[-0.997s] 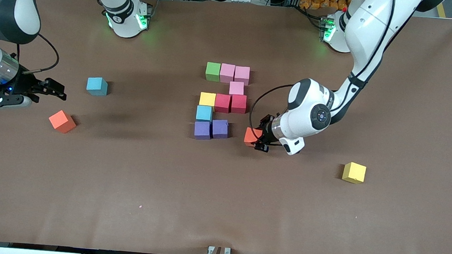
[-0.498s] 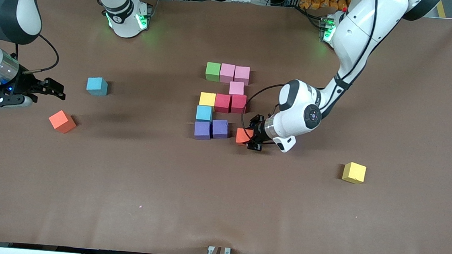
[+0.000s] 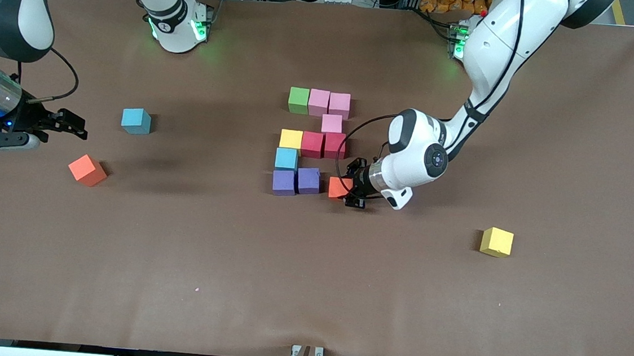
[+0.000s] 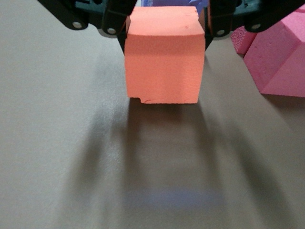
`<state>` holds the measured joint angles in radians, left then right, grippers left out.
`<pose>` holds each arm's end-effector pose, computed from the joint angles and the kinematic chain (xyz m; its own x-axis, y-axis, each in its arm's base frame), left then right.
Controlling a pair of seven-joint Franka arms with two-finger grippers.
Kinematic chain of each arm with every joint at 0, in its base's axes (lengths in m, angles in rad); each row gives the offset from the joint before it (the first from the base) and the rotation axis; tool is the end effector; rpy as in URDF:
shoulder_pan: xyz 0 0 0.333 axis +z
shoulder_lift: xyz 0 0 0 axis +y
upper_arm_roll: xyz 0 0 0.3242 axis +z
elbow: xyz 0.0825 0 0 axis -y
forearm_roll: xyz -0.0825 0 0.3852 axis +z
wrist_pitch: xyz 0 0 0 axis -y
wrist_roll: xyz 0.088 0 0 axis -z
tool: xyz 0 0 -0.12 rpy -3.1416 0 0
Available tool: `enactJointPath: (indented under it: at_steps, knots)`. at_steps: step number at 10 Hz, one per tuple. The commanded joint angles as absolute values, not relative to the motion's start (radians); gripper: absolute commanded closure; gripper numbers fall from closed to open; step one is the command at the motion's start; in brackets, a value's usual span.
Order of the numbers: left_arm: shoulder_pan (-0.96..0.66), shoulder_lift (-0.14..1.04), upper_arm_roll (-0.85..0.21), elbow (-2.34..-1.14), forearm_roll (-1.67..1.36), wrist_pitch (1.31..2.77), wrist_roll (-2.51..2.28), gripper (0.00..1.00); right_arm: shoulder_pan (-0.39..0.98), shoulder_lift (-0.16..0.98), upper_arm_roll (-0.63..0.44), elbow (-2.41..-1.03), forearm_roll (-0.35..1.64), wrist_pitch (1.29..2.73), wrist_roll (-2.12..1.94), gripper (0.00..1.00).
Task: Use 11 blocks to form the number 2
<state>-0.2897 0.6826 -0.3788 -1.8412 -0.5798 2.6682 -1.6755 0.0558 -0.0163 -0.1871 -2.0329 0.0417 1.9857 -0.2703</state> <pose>0.5410 -0.3890 0.1828 -0.0572 0.8562 -0.5135 0.9966 0.0188 -0.0797 0.5403 -0.0686 0.4441 0.9924 0.1218 -0.0195 0.1208 -0.9915 -0.0476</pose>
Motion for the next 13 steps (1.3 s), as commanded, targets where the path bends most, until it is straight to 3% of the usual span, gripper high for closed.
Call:
enactJointPath:
  at_steps: [1, 6, 9, 10, 11, 13]
  knots:
    - [-0.319, 0.669, -0.379, -1.868, -0.658, 2.703, -1.684, 0.80, 0.035, -0.034, -0.170, -2.046, 0.028, 1.980, -0.279, 0.00]
    - [-0.367, 0.676, -0.377, -1.868, -0.707, 2.784, -1.684, 0.78, 0.035, -0.035, -0.172, -2.048, 0.025, 1.979, -0.279, 0.00]
    - [-0.373, 0.692, -0.377, -1.856, -0.704, 2.798, -1.677, 0.66, 0.035, -0.037, -0.170, -2.048, 0.017, 1.979, -0.278, 0.00]
    - [-0.373, 0.693, -0.377, -1.853, -0.697, 2.799, -1.671, 0.15, 0.035, -0.037, -0.170, -2.048, 0.017, 1.979, -0.278, 0.00]
    - [-0.373, 0.698, -0.376, -1.838, -0.693, 2.800, -1.669, 0.00, 0.035, -0.037, -0.170, -2.048, 0.017, 1.979, -0.278, 0.00]
    - [-0.373, 0.690, -0.376, -1.822, -0.692, 2.800, -1.666, 0.00, 0.035, -0.035, -0.170, -2.048, 0.017, 1.979, -0.276, 0.00]
